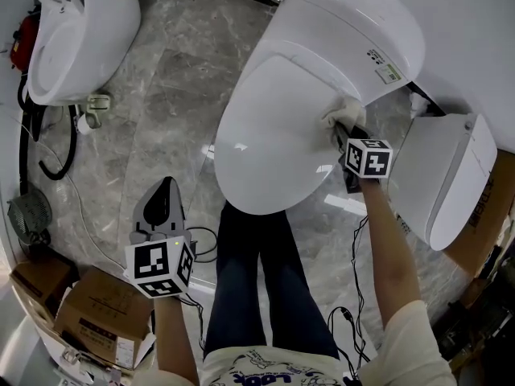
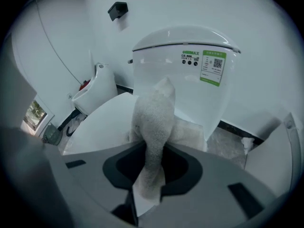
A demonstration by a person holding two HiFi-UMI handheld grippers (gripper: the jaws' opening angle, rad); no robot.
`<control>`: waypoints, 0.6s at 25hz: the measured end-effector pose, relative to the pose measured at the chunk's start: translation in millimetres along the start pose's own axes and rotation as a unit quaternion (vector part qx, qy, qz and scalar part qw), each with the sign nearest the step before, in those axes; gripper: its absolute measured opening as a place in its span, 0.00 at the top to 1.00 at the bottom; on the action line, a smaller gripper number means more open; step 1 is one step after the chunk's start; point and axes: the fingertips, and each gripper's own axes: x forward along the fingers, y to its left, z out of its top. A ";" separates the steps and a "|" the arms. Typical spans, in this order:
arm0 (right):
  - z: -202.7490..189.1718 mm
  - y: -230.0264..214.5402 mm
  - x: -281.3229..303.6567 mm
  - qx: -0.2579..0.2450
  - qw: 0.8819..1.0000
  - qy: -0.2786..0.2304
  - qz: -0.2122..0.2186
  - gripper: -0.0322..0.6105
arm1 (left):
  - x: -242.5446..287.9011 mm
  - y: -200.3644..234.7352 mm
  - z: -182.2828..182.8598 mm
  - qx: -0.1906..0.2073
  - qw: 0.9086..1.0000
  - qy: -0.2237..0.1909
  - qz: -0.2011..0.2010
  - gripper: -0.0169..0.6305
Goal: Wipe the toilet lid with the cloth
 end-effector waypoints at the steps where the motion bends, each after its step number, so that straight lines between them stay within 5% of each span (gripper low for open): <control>1: -3.5 -1.0 -1.8 0.007 1.000 0.000 -0.003 0.82 | -0.3 -0.7 -0.6 0.001 1.000 0.000 -0.001 0.96; 15: -71.2 18.0 -28.8 0.075 0.996 0.010 -0.040 0.83 | -1.1 -10.3 -1.1 0.006 1.000 -0.003 -0.019 0.96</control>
